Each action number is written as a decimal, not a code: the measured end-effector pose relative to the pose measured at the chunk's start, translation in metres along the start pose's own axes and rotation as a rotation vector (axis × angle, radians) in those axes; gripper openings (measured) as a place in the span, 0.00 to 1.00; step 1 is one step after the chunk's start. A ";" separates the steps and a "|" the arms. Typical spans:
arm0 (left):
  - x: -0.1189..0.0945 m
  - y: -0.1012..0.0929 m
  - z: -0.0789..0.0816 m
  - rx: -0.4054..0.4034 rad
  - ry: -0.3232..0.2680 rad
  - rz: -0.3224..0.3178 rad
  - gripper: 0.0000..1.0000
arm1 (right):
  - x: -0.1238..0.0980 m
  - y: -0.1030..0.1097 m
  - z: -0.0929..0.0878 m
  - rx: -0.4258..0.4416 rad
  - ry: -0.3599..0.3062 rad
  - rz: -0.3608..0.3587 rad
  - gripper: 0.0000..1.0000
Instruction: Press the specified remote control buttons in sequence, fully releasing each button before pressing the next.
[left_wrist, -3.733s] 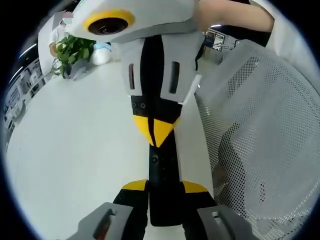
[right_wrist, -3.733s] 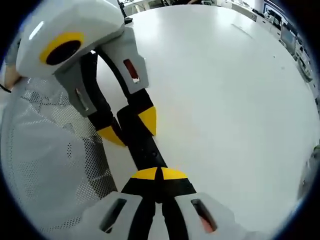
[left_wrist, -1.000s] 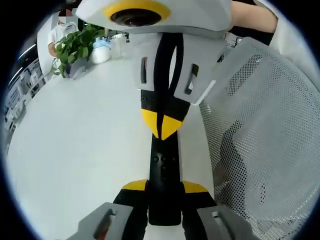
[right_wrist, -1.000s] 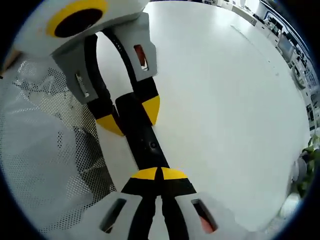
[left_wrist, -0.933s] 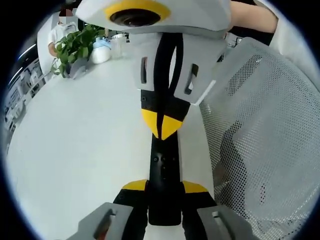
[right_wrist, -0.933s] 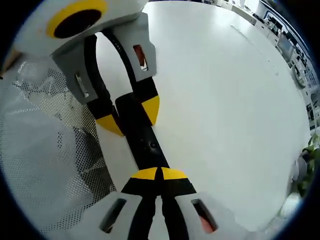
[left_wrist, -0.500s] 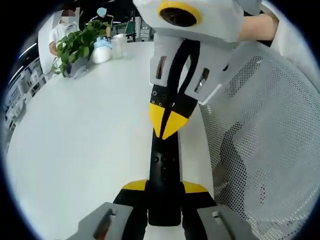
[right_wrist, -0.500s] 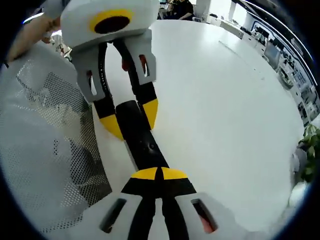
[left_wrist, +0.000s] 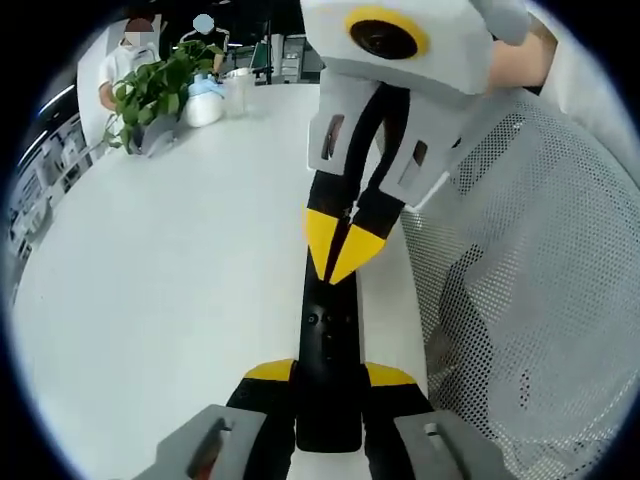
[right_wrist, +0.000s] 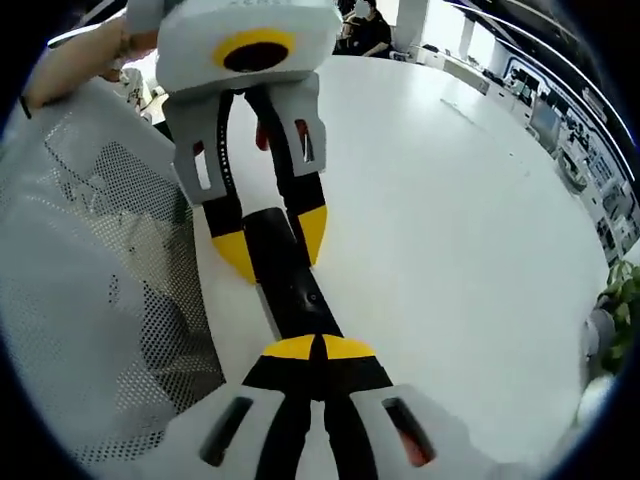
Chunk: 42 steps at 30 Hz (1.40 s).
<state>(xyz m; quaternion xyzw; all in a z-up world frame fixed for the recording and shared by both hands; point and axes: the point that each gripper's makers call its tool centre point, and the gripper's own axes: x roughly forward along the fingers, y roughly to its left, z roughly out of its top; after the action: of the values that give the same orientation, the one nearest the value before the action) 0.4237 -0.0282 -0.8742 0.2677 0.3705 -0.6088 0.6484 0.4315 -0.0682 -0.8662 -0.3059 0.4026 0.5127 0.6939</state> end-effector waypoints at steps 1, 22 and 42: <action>0.000 0.000 0.000 0.000 0.000 0.000 0.24 | 0.000 0.001 0.000 -0.003 0.002 0.007 0.00; -0.001 0.000 0.000 -0.018 -0.026 -0.009 0.24 | 0.005 0.003 0.001 -0.119 0.269 0.052 0.00; -0.001 -0.001 0.001 -0.027 -0.025 -0.009 0.24 | 0.003 0.004 -0.002 -0.118 0.215 -0.028 0.00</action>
<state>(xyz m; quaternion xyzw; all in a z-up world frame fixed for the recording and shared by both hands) 0.4232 -0.0284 -0.8729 0.2495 0.3717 -0.6102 0.6537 0.4279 -0.0672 -0.8698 -0.4051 0.4394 0.4899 0.6347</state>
